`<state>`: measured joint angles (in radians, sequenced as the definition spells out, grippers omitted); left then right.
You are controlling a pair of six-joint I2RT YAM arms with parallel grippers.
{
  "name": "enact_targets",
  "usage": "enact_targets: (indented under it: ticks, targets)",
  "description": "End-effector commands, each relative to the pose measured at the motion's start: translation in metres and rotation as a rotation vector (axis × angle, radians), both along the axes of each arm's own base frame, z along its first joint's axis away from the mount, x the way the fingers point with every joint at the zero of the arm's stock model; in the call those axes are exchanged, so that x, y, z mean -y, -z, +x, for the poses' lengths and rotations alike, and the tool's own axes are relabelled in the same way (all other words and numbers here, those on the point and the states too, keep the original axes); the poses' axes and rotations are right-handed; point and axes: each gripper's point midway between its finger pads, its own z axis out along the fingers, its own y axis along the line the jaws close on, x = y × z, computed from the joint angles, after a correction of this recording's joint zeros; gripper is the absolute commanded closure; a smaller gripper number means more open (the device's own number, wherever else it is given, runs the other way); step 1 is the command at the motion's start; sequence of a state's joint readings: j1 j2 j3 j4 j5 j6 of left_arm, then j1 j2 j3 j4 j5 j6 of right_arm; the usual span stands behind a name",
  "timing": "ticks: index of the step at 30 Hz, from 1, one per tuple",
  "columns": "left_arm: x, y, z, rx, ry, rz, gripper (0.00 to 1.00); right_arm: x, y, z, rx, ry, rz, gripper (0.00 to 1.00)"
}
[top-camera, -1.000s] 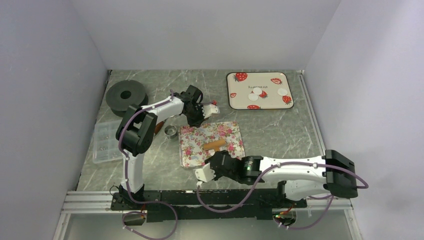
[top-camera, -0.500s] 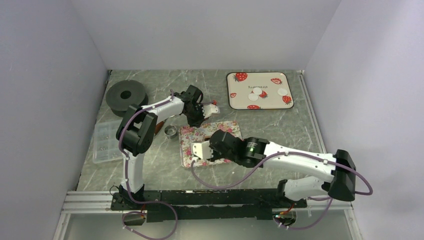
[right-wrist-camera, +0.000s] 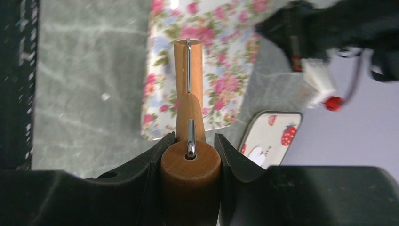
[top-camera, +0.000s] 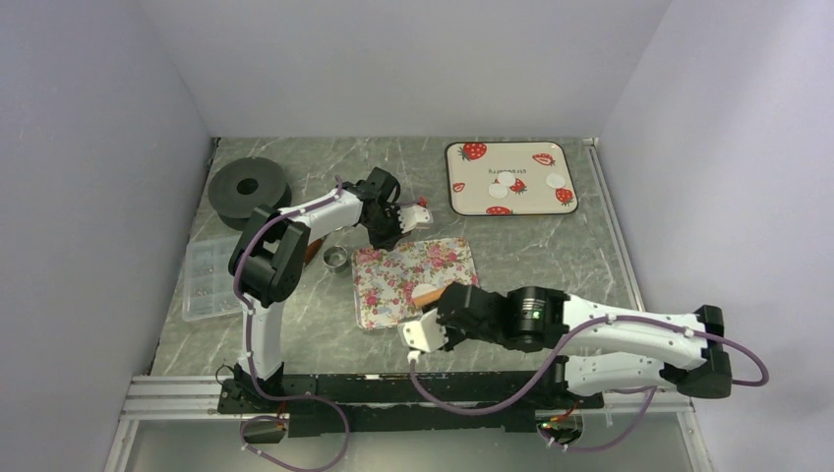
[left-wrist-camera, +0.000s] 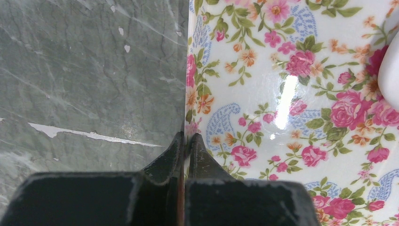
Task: Roll out the dumpling wrappers from the dough
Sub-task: Flatten out the dough on the work surface.
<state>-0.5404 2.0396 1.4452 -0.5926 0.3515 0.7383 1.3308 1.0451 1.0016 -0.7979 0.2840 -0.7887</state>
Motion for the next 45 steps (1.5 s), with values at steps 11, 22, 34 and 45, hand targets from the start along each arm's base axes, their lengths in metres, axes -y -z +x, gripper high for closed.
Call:
enact_targets:
  ticks: [11,22,34,45]
  targets:
    - [-0.028,0.063,-0.038,-0.161,-0.007,0.173,1.00,0.007,0.057,-0.008,-0.035,-0.044,-0.157,1.00]
    - [-0.027,0.061,-0.038,-0.155,-0.003,0.174,1.00,0.001,0.076,0.000,-0.075,-0.025,-0.103,1.00]
    - [-0.025,0.060,-0.038,-0.151,0.001,0.172,1.00,-0.019,0.080,0.038,-0.002,0.014,-0.056,1.00]
    - [-0.026,0.060,-0.038,-0.149,0.003,0.173,1.00,-0.008,0.056,0.005,-0.061,-0.029,-0.046,1.00]
